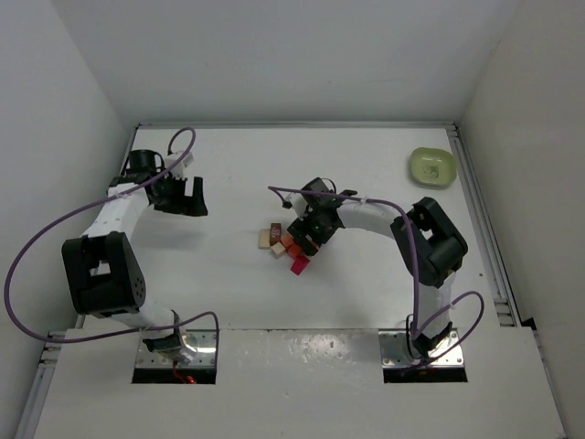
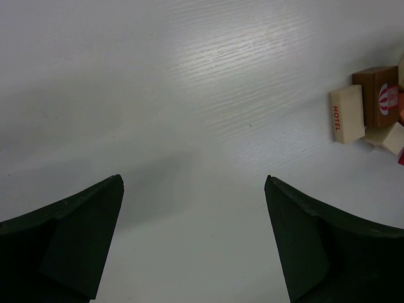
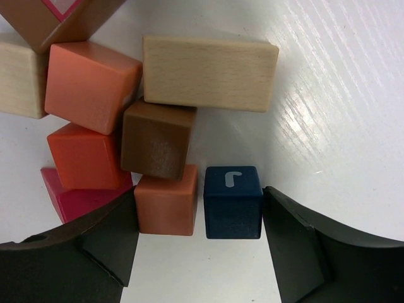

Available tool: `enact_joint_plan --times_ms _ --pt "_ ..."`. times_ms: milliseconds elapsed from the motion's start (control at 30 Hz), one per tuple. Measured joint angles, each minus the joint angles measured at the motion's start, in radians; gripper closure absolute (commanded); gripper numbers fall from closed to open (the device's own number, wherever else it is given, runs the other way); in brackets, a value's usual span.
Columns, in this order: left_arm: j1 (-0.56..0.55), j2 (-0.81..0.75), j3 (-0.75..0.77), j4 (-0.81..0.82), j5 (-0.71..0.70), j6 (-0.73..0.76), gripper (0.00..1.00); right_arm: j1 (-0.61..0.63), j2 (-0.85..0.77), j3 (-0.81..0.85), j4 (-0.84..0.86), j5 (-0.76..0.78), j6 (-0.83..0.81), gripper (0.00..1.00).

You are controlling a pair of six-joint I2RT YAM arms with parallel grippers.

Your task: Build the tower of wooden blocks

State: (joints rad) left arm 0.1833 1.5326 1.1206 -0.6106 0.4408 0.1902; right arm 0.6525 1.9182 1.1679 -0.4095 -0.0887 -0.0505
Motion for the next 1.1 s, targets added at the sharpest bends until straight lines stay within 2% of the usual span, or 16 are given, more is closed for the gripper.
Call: enact_joint_plan --times_ms 100,200,367,533,733,800,933,1100 --pt "0.002 0.000 0.000 0.000 0.000 0.000 0.00 0.000 0.000 -0.006 -0.003 0.000 -0.002 0.29" --pt "0.002 0.000 0.000 0.000 0.002 0.000 0.00 0.000 0.000 -0.010 -0.013 0.000 -0.006 0.36" --pt "0.002 0.000 0.000 0.000 0.006 0.000 0.00 -0.003 0.000 -0.010 -0.013 -0.009 -0.033 0.51" --pt "0.005 0.003 0.000 0.000 0.010 0.000 0.00 -0.025 0.000 -0.009 -0.019 -0.045 -0.114 0.56" --pt "0.022 0.008 0.000 0.000 0.040 0.005 0.00 -0.107 0.000 0.003 -0.065 -0.138 -0.340 0.61" --pt "0.028 0.008 0.000 0.000 0.061 0.011 0.00 -0.149 0.000 0.021 -0.097 -0.183 -0.459 0.66" --pt "0.035 0.008 0.000 0.006 0.091 0.020 0.00 -0.212 0.000 0.055 -0.136 -0.238 -0.689 0.68" --pt "0.037 0.008 0.000 0.011 0.105 0.024 0.00 -0.224 0.025 0.112 -0.215 -0.290 -0.920 0.71"
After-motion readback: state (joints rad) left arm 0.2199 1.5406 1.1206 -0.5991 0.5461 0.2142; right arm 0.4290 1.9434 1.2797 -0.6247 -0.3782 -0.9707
